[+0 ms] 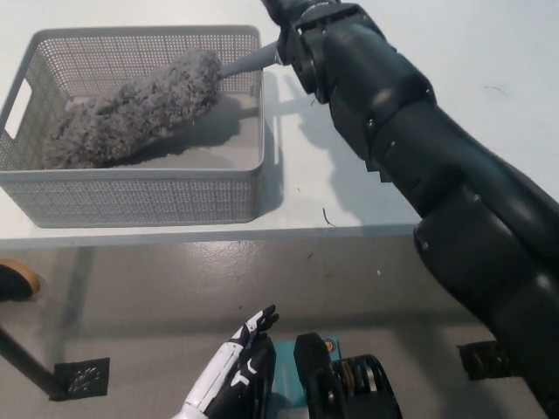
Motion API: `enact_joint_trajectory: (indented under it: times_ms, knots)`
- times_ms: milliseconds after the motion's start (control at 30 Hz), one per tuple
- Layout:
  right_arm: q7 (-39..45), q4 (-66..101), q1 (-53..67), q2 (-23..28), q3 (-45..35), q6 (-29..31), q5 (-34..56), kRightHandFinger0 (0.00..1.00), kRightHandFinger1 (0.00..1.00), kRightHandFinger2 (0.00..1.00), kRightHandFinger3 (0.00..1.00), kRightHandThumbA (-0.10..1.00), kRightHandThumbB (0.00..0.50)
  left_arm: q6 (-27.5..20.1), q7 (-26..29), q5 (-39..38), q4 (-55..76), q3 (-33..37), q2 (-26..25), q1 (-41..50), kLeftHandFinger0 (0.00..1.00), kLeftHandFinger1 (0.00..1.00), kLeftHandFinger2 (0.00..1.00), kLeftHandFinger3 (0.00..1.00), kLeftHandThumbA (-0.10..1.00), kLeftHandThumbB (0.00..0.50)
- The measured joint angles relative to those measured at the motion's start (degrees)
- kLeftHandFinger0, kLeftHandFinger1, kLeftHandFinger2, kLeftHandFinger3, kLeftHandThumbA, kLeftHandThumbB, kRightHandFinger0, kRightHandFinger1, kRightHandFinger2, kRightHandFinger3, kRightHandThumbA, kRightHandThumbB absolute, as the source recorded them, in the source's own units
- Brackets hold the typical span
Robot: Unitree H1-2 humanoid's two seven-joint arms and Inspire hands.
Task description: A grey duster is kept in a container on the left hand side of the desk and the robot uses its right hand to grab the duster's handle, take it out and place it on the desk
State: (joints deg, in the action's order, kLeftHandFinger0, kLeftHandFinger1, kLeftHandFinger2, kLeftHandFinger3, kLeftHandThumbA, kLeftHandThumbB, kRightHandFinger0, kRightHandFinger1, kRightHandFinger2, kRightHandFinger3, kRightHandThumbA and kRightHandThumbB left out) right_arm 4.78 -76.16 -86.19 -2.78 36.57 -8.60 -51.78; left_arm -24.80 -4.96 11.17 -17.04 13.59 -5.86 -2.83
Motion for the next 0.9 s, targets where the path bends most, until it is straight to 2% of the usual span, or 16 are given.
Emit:
enact_joint_trajectory:
  times_ms: [233,467,533,567,600,633,667,700,733,767,800,833,867,900]
  knots:
    - [0.0,-1.93,1.66,-1.29,1.04,0.08,0.69,1.0,1.0,1.0,1.0,0.76,0.5,0.02,-0.08,0.1,0.03,1.19,0.41,0.11,1.0,1.0,1.0,1.0,0.96,0.162]
    - [-0.47,-4.0,4.85,-1.1,2.53,-0.07,0.75,1.0,1.0,1.0,1.0,0.7,0.5,0.0,-0.08,0.39,0.03,2.29,1.03,0.93,1.0,1.0,1.0,1.0,0.96,0.169]
    - [-0.79,-4.24,5.23,-0.87,3.17,-0.17,0.69,1.0,1.0,1.0,1.0,0.64,0.5,0.0,-0.08,0.55,0.05,2.41,1.02,1.19,1.0,1.0,1.0,1.0,0.97,0.183]
    - [-1.03,-4.38,5.43,-0.73,3.5,-0.19,0.67,1.0,1.0,1.0,1.0,0.56,0.433,0.0,-0.09,0.65,0.08,2.51,1.0,1.42,1.0,1.0,1.0,1.0,0.97,0.195]
    - [-1.29,-4.44,5.7,-0.52,3.78,-0.19,0.66,1.0,1.0,1.0,1.0,0.54,0.437,0.0,-0.1,0.69,0.09,2.6,1.0,1.59,1.0,1.0,1.0,1.0,0.98,0.197]
    - [-1.77,-4.47,6.21,-0.11,4.07,-0.16,0.67,0.63,0.66,0.8,1.0,0.21,0.333,0.01,-0.11,0.71,0.1,2.75,1.02,1.81,1.0,1.0,1.0,1.0,0.98,0.207]
    - [-2.44,-4.46,6.52,0.18,4.18,-0.08,0.67,0.26,0.34,0.48,0.87,0.0,0.298,0.03,-0.12,0.71,0.19,2.84,1.03,1.99,1.0,1.0,1.0,1.0,0.99,0.213]
    - [-3.53,-4.42,7.07,0.57,4.32,0.07,0.67,0.26,0.34,0.48,0.87,0.0,0.298,0.06,-0.14,0.71,0.4,2.9,1.02,2.2,1.0,1.0,1.0,1.0,0.99,0.213]
    - [-5.27,-4.4,7.85,1.05,4.54,0.29,0.65,0.01,0.01,0.22,0.66,-0.08,0.265,0.09,-0.15,0.71,0.55,2.95,1.03,2.48,1.0,1.0,1.0,1.0,1.0,0.221]
    - [-6.84,-4.36,8.38,1.4,4.84,0.56,0.59,0.0,0.0,0.22,0.63,-0.1,0.26,0.12,-0.15,0.71,0.55,2.96,1.02,2.69,1.0,1.0,1.0,1.0,1.0,0.223]
    - [-7.96,-4.34,8.79,1.68,5.2,0.79,0.51,0.0,0.06,0.33,0.6,-0.1,0.251,0.19,-0.15,0.71,0.53,2.96,1.01,2.79,1.0,1.0,1.0,1.0,1.0,0.224]
    - [-9.16,-4.36,9.39,2.04,5.59,1.08,0.45,0.03,0.13,0.36,0.59,-0.1,0.269,0.28,-0.15,0.71,0.52,2.96,1.0,2.83,1.0,1.0,1.0,1.0,1.0,0.23]
    - [-10.12,-4.49,10.14,2.4,5.83,1.34,0.45,0.02,0.13,0.37,0.58,-0.1,0.273,0.37,-0.16,0.72,0.52,2.96,1.01,2.81,1.0,1.0,1.0,1.0,1.0,0.231]
    - [-11.03,-4.56,10.76,2.73,5.9,1.51,0.47,0.0,0.08,0.34,0.53,-0.1,0.289,0.47,-0.15,0.72,0.52,2.95,1.01,2.79,1.0,1.0,1.0,1.0,1.0,0.228]
